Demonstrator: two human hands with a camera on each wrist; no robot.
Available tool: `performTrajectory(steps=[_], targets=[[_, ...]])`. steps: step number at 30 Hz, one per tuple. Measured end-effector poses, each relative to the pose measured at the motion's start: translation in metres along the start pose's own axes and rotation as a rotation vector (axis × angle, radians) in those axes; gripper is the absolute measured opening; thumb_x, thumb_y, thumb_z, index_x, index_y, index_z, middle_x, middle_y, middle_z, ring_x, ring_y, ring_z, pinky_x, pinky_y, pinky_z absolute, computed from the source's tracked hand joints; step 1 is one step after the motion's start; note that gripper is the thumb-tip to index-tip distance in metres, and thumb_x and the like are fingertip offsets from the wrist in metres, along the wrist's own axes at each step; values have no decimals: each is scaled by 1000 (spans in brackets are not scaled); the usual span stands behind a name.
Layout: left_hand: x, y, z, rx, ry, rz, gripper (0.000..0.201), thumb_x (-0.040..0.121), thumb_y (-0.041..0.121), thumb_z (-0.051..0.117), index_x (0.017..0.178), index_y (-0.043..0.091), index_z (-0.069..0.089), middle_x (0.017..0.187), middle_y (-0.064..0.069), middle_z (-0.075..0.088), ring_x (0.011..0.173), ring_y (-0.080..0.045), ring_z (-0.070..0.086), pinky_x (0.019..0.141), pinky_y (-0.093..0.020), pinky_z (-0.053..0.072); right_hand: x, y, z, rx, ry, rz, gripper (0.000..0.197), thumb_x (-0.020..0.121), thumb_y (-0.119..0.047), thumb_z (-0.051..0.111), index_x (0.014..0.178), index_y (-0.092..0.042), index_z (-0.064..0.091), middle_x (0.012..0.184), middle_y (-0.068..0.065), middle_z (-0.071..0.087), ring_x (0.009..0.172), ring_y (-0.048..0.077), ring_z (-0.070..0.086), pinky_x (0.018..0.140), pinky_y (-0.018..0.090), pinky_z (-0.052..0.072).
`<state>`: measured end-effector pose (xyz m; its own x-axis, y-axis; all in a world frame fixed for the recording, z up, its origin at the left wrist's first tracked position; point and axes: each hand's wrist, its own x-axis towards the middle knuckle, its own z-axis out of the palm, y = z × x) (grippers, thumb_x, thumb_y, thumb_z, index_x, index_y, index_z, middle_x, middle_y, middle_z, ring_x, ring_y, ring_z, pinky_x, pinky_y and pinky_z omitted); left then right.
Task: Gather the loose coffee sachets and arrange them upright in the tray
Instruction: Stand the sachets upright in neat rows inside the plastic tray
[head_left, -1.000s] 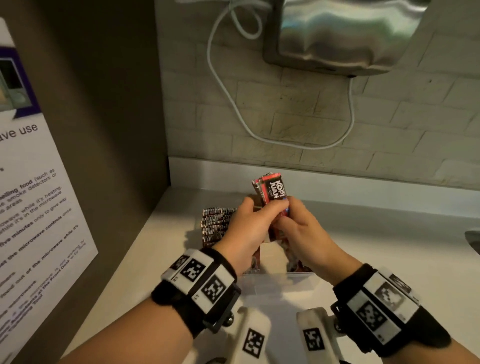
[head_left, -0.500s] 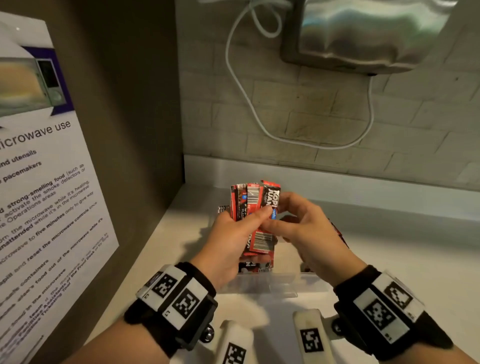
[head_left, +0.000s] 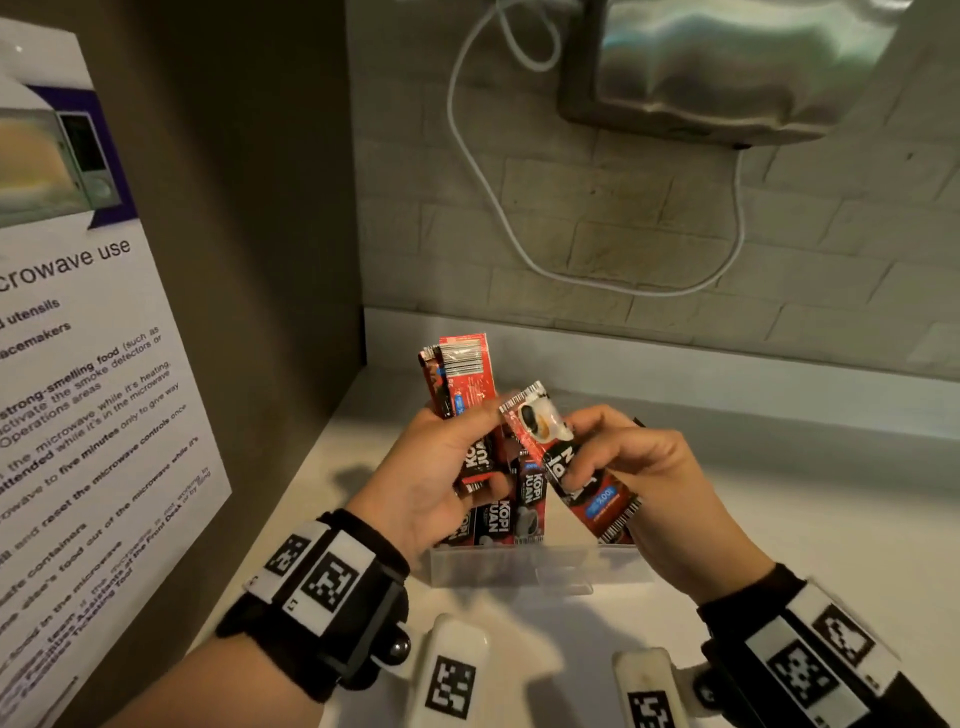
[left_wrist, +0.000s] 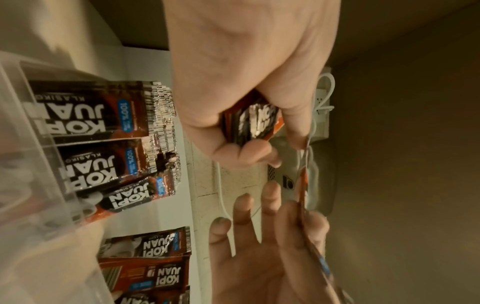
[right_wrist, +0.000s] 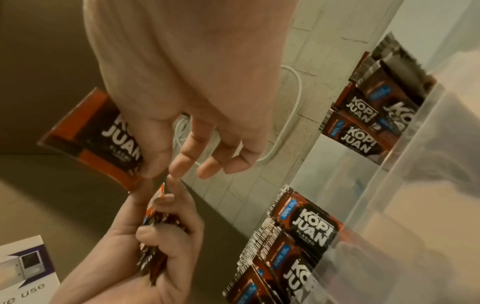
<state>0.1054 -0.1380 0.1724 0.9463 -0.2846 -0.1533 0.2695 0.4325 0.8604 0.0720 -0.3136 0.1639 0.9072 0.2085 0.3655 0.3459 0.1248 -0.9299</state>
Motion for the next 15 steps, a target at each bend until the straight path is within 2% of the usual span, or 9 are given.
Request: performTrajectory(steps=[3,6,8,9,11,12,13,15], targets=[[1,6,-2,-35,12,-2,43,55,33,80,89,17,60,72,-5,66,59,-13,60,37,-20,40,-1,-8,0,-35,-25,22,17,54,3,70,56,-13,72,82,4,65,77,17,65,66,23,54],[1,9,-4,56,-18,5,36,56,15,77,88,16,60,64,0,66,55,-9,60,38,-20,42,1,-17,0,-20,-12,21,27,56,10,59,60,-13,72,75,6,68,69,14,66,56,17,51],[1,9,-5,23,-27,0,31,57,9,75,85,16,62,63,0,66,55,-9,61,38,-20,44,5,-22,0,8,16,-10,40,61,19,56,75,-15,73,77,5,70,70,14,66,59,19,53],[0,9,-5,-37,-25,-9,24,58,9,74,80,16,66,63,-1,66,55,-10,62,39,-19,45,6,-24,1,45,35,-18,44,63,21,63,87,-14,70,79,4,70,72,14,67,63,21,55],[0,7,-4,-162,-15,-22,9,60,9,72,61,18,73,65,-3,67,58,-10,64,42,-19,48,9,-26,3,122,81,-15,52,60,9,72,107,-11,62,80,4,70,71,15,67,68,22,56],[1,5,-4,-199,-12,-23,13,61,10,72,54,20,73,66,-3,67,59,-10,64,43,-19,48,9,-26,6,132,103,-4,55,57,1,73,109,-11,61,81,4,71,70,15,67,67,22,55],[0,3,-4,-220,-13,-28,15,62,9,72,54,21,72,68,-4,68,60,-10,65,44,-20,49,10,-25,9,125,132,2,53,56,-5,74,107,-11,64,81,5,71,68,15,67,65,22,54],[-1,-1,-2,-227,-24,-39,11,63,9,72,66,19,70,72,-6,67,61,-12,65,45,-22,50,12,-23,14,141,187,9,38,59,-14,74,96,-10,71,76,7,70,61,17,64,57,23,52]])
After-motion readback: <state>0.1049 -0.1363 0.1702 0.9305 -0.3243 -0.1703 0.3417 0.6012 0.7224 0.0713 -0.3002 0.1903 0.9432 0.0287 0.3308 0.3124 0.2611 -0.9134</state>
